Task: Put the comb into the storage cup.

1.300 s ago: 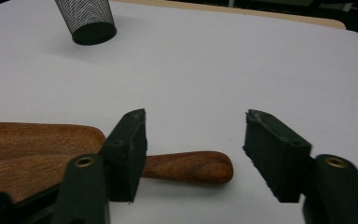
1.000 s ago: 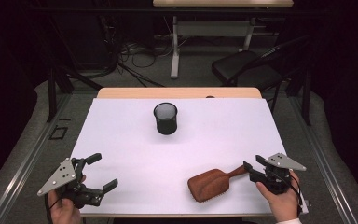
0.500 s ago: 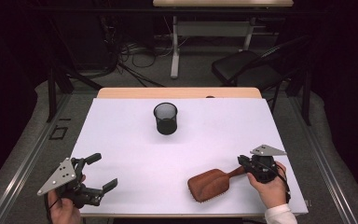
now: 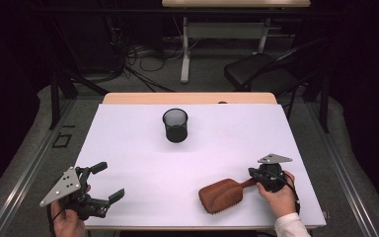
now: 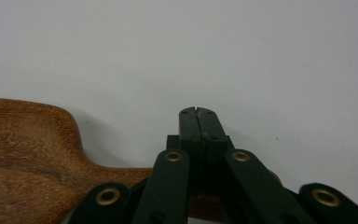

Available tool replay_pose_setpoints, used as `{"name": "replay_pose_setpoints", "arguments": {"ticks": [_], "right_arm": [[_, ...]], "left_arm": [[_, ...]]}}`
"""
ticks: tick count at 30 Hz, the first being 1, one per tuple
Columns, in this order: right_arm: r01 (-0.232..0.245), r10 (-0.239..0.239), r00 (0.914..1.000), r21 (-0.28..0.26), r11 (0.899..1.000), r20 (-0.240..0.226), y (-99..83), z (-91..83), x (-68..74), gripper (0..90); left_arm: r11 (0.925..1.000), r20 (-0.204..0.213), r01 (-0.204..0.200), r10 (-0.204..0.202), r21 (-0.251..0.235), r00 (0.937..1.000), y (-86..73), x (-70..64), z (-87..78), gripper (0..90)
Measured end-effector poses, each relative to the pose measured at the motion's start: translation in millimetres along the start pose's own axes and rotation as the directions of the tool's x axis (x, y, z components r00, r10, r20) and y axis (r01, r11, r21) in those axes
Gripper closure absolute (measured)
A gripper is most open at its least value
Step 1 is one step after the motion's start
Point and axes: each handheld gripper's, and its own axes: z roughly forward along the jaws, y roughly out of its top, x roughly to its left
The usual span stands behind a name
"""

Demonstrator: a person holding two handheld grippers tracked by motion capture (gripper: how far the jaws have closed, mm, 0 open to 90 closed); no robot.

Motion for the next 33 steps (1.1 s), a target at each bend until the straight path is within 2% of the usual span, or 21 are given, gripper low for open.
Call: {"name": "replay_pose_setpoints", "arguments": {"ticks": [6, 15, 21, 33], "right_arm": [[0.014, -0.013, 0.9998, 0.020, 1.000, -0.011, -0.9, 3.0, 0.1, 90.0], [0.006, -0.005, 0.9997, 0.048, 0.999, -0.022, -5.2, 4.4, -0.2, 90.0], [-0.003, 0.004, 0.9996, 0.059, 0.998, -0.028, -7.9, 1.4, -1.7, 90.0], [0.012, -0.009, 0.9993, 0.070, 0.998, -0.036, -16.9, -10.1, 5.2, 90.0]], "left_arm": [[1.0000, -0.002, 0.005, -0.005, -0.004, 1.0000, -0.4, 0.6, 0.0, 0.2], [1.0000, -0.005, 0.003, -0.003, -0.001, 1.0000, -0.7, 1.3, -1.1, 0.2], [1.0000, -0.005, 0.006, -0.006, -0.003, 1.0000, -0.9, 1.5, -0.3, 0.2], [1.0000, -0.008, 0.003, -0.003, 0.001, 1.0000, -1.2, 1.3, -0.2, 0.2]]}}
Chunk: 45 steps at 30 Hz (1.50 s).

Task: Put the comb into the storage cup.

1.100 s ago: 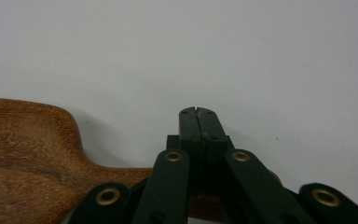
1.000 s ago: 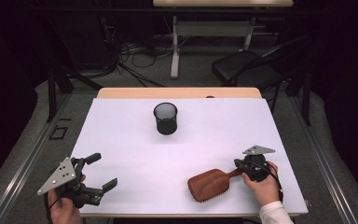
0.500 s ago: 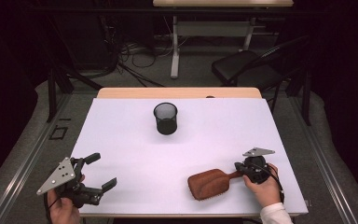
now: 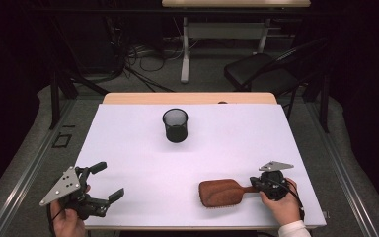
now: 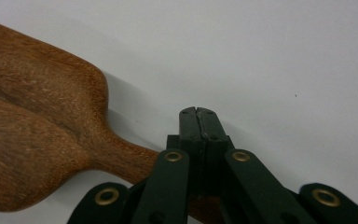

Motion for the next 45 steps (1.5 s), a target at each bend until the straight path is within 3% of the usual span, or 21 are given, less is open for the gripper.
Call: {"name": "replay_pose_setpoints", "arguments": {"ticks": [45], "right_arm": [[0.032, -0.032, 0.9983, -0.003, 0.999, -0.048, -26.9, -24.8, 26.4, 90.0]], "left_arm": [[1.0000, -0.006, -0.003, 0.003, -0.003, 1.0000, -0.4, 0.0, -1.3, 0.2]]}}
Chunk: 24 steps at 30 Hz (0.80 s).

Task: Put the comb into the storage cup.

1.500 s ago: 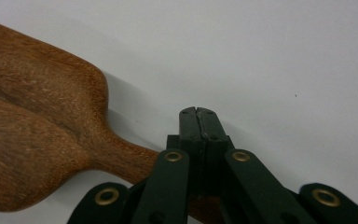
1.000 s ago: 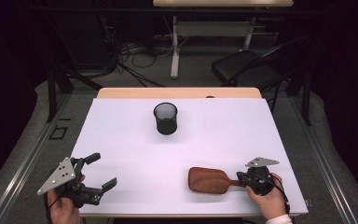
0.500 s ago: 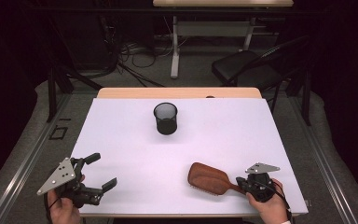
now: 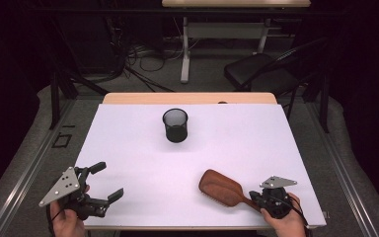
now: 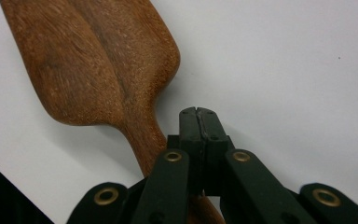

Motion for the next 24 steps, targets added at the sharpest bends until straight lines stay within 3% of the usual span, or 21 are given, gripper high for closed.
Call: {"name": "replay_pose_setpoints", "arguments": {"ticks": [24], "right_arm": [[0.032, -0.032, 0.9993, 0.002, 0.999, -0.017, 0.1, -2.2, 7.4, 88.9]], "left_arm": [[1.0000, 0.003, 0.001, -0.001, -0.002, 1.0000, -0.3, 0.8, -0.7, 0.2]]}}
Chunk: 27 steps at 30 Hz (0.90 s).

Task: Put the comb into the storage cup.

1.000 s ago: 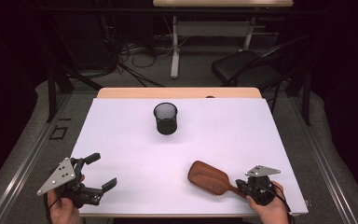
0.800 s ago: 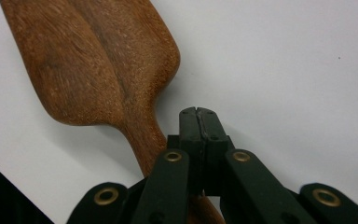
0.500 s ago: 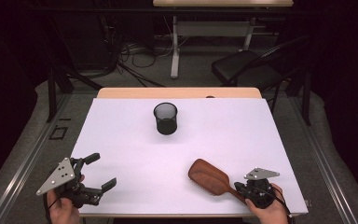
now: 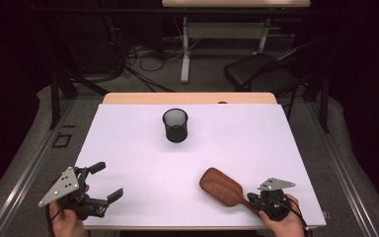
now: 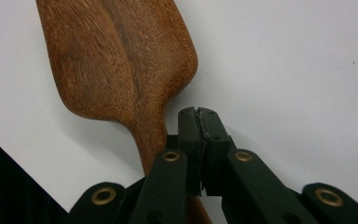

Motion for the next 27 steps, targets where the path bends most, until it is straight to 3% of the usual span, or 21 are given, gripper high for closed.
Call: {"name": "replay_pose_setpoints", "arguments": {"ticks": [11, 27], "right_arm": [[0.007, -0.007, 1.0000, -0.013, 1.000, 0.004, 3.6, -2.2, -1.4, 81.2], [0.007, -0.007, 0.9999, -0.058, 0.998, -0.008, 10.0, -13.5, -6.0, 47.3]], "left_arm": [[1.0000, 0.002, 0.004, -0.004, -0.002, 1.0000, 0.1, -0.2, 0.2, 0.2], [1.0000, 0.000, 0.004, -0.004, -0.002, 1.0000, 0.1, -0.6, 0.7, 0.2]]}}
